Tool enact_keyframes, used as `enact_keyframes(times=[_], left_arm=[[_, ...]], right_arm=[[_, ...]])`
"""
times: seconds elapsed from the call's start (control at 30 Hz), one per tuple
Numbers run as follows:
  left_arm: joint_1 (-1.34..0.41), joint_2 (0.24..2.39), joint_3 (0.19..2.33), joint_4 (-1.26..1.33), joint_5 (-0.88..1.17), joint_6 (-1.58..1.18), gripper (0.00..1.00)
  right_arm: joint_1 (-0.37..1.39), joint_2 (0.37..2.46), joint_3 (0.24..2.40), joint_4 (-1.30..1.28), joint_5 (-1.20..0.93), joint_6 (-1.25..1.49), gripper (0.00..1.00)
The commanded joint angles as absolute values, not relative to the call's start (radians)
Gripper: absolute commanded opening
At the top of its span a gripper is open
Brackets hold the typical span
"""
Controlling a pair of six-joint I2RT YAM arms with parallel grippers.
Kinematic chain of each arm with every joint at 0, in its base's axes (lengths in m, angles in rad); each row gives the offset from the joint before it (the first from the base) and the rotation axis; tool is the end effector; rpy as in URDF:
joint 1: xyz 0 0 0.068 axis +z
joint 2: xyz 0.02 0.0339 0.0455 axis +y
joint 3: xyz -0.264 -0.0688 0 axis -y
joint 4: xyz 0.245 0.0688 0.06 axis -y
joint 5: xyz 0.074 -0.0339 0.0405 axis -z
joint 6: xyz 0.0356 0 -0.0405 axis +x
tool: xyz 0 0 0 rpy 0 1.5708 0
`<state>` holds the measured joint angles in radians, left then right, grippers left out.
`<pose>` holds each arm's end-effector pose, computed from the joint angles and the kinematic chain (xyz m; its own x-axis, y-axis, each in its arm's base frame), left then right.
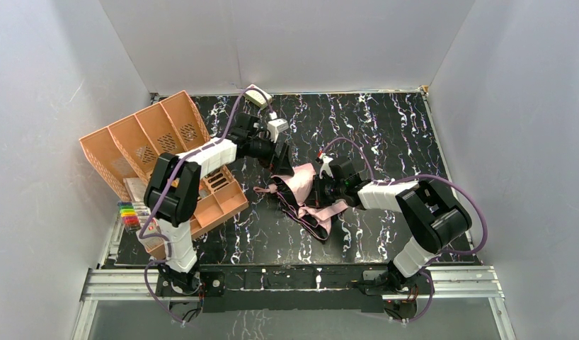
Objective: Put away the umbrella
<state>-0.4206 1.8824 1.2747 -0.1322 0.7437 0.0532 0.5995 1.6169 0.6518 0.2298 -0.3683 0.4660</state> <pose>0.3647 -0.1895 0.2066 -0.5743 0.2998 -0.7618 0.7886 0.4524 -0.4165 0.2409 0.1801 0.1380 -0.8303 -0.0597 -0.5540 -0.4184 0.7236 0.5490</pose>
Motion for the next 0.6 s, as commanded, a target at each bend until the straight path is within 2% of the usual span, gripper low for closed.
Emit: enact_keyframes(times=[0.0, 0.57], left_arm=[[-0.420, 1.937, 1.351, -0.222, 0.855, 0.146, 0.98], [-0.491, 1.967, 1.296, -0.259, 0.907, 0.174, 0.98]], right_arm=[[0.593, 1.664, 0.627, 0.056, -0.313, 0.411, 0.00], [0.593, 1.685, 0.628, 0.069, -0.324, 0.414, 0.00]])
